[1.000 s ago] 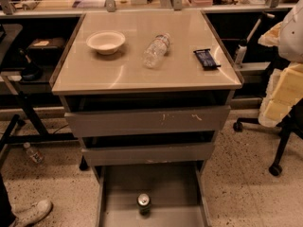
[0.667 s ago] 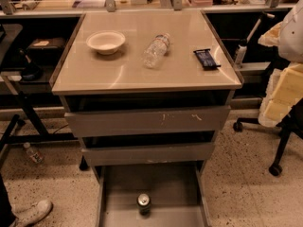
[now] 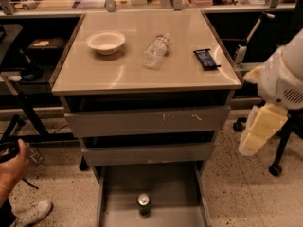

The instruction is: Pick green can from bottom drawer and place on counter

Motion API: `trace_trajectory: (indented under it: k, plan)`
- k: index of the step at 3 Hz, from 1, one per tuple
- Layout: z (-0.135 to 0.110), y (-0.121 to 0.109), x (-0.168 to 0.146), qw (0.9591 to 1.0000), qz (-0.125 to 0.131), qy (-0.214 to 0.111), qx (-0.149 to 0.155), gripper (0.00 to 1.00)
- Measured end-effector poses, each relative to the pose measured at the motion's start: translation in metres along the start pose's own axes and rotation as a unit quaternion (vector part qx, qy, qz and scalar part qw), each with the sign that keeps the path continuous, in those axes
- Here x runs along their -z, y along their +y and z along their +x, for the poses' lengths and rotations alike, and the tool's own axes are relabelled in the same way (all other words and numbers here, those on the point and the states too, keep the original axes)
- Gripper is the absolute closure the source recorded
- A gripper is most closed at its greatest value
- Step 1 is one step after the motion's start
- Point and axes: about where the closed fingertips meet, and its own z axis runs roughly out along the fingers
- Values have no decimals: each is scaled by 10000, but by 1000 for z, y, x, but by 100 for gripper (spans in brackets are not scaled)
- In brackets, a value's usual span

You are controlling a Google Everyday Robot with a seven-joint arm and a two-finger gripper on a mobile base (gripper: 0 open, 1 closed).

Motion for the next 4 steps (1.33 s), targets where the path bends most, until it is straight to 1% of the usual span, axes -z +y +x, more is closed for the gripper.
trace_trajectory:
  k: [1,2,3,4]
  plan:
    - [5,11,-73,9996,-231,-135,-33,0]
    - [7,24,-138,9989,-420,-221,-40,0]
    - [7,24,-138,9989,-420,-221,-40,0]
    - [4,41,-174,9969,-668,-403,-42,0]
